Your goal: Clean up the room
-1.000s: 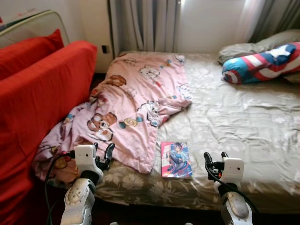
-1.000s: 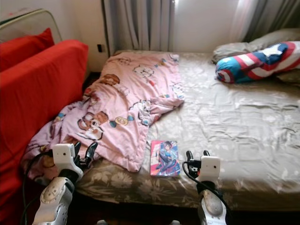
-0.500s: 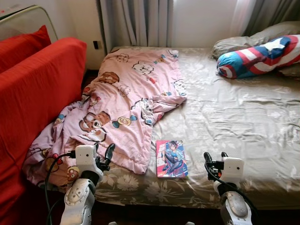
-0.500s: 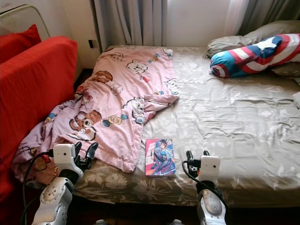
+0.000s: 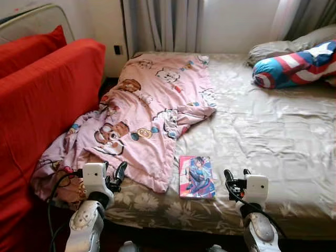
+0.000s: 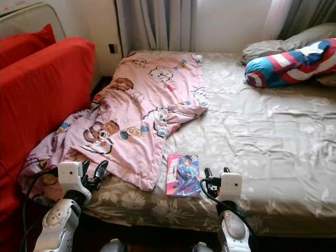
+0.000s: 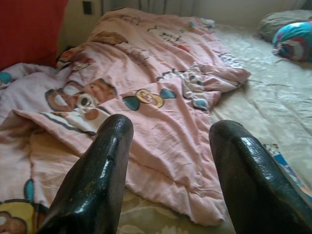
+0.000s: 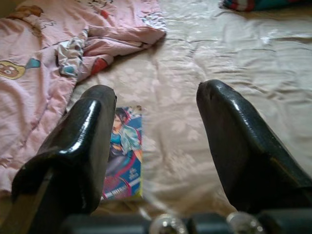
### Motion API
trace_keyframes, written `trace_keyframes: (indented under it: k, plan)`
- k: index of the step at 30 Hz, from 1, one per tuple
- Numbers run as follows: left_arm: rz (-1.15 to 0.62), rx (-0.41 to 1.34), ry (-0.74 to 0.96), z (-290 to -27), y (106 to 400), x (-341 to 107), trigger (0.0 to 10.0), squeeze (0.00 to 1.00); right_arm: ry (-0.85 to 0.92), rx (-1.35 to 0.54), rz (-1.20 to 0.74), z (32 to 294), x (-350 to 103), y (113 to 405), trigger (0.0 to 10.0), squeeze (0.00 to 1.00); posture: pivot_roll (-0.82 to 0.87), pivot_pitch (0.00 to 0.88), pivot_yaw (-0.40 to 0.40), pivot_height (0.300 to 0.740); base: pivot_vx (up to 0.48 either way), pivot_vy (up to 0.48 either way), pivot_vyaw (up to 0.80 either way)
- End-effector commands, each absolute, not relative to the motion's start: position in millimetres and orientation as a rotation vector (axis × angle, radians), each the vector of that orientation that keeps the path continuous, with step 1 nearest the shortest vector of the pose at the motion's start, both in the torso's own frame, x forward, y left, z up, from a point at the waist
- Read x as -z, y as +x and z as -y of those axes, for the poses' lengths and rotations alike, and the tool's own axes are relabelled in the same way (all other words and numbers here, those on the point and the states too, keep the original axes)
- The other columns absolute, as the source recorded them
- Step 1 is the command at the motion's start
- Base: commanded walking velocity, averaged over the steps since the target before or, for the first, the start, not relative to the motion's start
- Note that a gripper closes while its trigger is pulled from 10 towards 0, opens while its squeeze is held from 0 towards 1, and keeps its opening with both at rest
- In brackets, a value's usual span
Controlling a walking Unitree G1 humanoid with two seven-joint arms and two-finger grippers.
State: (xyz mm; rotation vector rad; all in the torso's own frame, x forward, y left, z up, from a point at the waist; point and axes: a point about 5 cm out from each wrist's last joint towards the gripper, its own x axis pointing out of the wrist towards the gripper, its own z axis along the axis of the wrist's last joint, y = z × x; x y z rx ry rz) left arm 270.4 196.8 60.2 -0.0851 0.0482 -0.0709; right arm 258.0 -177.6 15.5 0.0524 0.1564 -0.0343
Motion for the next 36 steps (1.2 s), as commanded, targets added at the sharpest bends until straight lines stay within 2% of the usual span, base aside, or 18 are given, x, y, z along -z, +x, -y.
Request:
trace_keyframes:
  k: [1,14,22,36]
  plan:
    - [-0.041,0.071,-0.087,-198.9,270.9,-63.9,10.0,0.0,0.056,0.035,-0.144,177.5,-18.1,258.5,10.0,0.0,-0.02,0.034,0.003,0.649,0.0,0.0,0.0]
    - [-0.047,0.09,-0.075,-195.5,271.5,-64.8,10.0,0.0,0.048,0.0,-0.139,172.5,-18.2,258.4,10.0,0.0,-0.02,0.034,0.007,0.649,0.0,0.0,0.0]
    - [-0.043,0.093,-0.076,-194.3,271.8,-65.9,10.0,0.0,0.055,-0.015,-0.135,170.5,-18.4,257.7,10.0,0.0,-0.02,0.032,0.007,0.649,0.0,0.0,0.8]
    - [-0.045,0.104,-0.071,-192.5,272.3,-66.7,10.0,0.0,0.082,0.007,-0.142,171.4,-16.7,257.7,10.0,0.0,-0.02,0.033,0.012,0.649,0.0,0.0,0.0]
